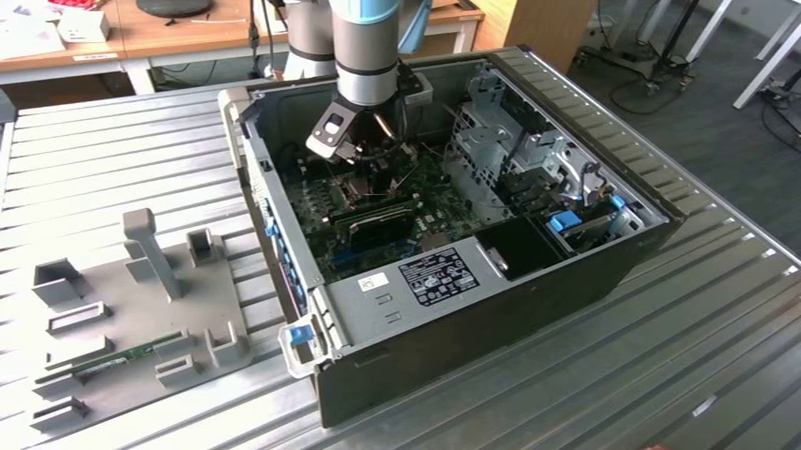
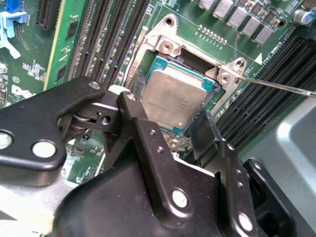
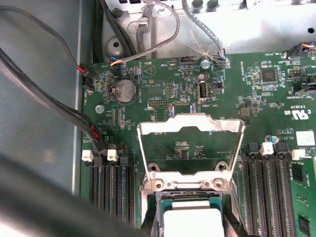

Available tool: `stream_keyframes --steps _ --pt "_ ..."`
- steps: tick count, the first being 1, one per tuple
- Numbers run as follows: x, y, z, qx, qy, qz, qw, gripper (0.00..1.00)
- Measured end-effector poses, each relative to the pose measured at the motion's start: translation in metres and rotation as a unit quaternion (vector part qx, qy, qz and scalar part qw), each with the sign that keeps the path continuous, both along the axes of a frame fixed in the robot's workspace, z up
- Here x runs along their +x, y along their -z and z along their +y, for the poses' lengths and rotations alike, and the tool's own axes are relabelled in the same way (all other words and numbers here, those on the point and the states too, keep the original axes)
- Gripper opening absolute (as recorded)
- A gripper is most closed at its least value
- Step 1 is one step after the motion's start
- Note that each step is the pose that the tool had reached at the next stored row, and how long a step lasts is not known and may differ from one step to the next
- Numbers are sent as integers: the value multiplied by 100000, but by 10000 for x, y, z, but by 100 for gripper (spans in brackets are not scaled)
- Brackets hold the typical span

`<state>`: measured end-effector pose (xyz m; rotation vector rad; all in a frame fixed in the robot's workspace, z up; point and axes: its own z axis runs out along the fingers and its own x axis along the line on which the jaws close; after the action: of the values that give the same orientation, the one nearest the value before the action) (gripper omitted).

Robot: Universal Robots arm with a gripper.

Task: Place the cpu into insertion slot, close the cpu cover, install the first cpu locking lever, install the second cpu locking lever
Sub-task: 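Place the cpu into insertion slot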

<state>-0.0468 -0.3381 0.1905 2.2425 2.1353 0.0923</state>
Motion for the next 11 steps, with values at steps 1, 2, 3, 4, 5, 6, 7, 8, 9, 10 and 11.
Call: stream_keyframes --steps 1,2,3,4,5,6,7,8,9,10,11 --pt "0 -2 0 -11 -1 4 100000 62" --pt "0 -2 0 -3 1 2 100000 62" --pt "0 -3 0 -4 -1 2 100000 62" --pt "0 -4 0 -10 0 2 100000 62" --pt "0 -6 -1 -27 -1 11 100000 62" --pt "-1 -8 -1 -41 -3 24 100000 61" --pt "-1 -8 -1 -28 -1 15 100000 55" --pt "0 -8 -1 -17 -1 9 100000 55" --pt "0 -9 0 -12 -1 5 100000 55" --pt "0 -9 0 -7 -1 2 100000 55" --pt "0 -10 0 -4 0 0 100000 55"
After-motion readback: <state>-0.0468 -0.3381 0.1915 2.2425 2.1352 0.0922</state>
